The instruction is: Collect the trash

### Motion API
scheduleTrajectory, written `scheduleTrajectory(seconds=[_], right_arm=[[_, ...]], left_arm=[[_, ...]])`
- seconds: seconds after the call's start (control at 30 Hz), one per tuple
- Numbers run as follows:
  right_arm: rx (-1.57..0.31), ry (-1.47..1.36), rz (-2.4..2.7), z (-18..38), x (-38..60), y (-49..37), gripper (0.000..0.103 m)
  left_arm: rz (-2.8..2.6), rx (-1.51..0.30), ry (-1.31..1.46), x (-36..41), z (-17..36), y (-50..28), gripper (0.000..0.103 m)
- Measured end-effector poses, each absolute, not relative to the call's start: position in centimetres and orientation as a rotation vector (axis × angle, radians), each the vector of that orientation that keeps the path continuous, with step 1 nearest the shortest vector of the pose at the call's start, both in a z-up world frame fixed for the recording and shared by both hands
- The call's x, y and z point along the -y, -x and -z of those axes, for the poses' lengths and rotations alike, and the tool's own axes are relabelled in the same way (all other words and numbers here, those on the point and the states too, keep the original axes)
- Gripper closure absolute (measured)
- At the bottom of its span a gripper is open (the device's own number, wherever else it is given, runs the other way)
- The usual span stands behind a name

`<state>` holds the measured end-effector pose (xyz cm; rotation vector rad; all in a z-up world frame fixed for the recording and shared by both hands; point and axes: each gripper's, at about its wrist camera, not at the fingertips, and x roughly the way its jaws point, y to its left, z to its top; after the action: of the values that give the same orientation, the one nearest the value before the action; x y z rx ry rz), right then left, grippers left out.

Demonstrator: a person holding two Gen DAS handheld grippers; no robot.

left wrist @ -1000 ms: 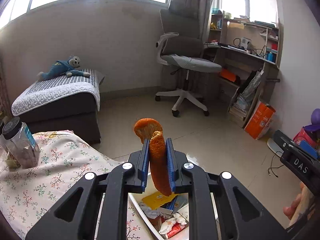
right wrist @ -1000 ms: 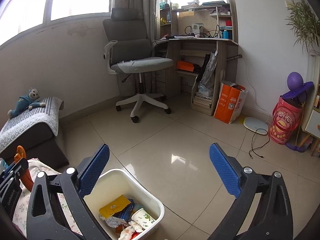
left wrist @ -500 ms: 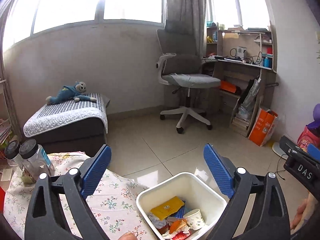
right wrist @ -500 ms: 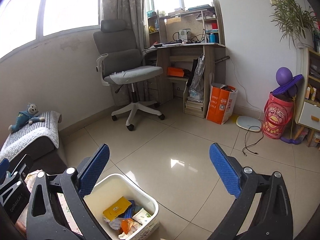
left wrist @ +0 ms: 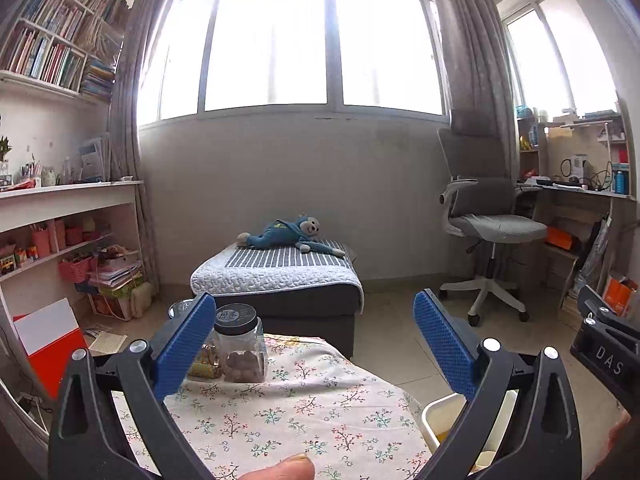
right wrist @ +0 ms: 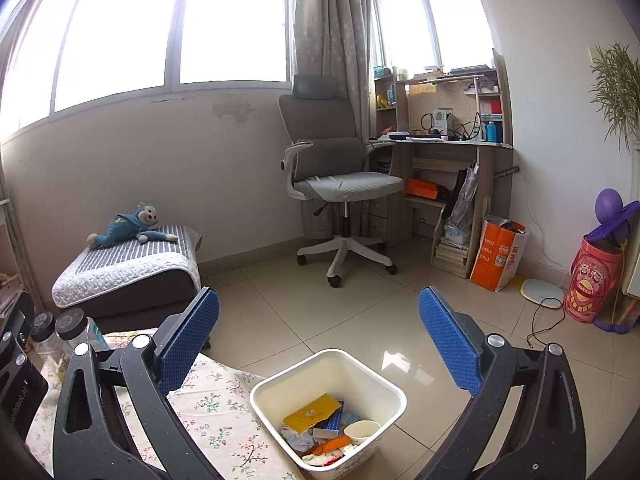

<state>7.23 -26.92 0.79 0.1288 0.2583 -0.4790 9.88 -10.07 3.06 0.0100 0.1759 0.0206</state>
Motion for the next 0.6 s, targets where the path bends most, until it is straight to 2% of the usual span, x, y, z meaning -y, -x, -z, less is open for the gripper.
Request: scheduleTrajectory(seconds=[0.3,0.6], right_arm=[[-0.296,-0.108,0.309,-0.9,20.3,-9.0,0.007],[-0.326,-0.102,0.221,-0.5,16.4,-9.4,0.007]], left_arm=[[-0.155,-0.279,0.019,1.5,-2.7,-9.9,0.006],[-0.209,-0.316,0.037,-1.3,-2.0,-9.7,0.007]])
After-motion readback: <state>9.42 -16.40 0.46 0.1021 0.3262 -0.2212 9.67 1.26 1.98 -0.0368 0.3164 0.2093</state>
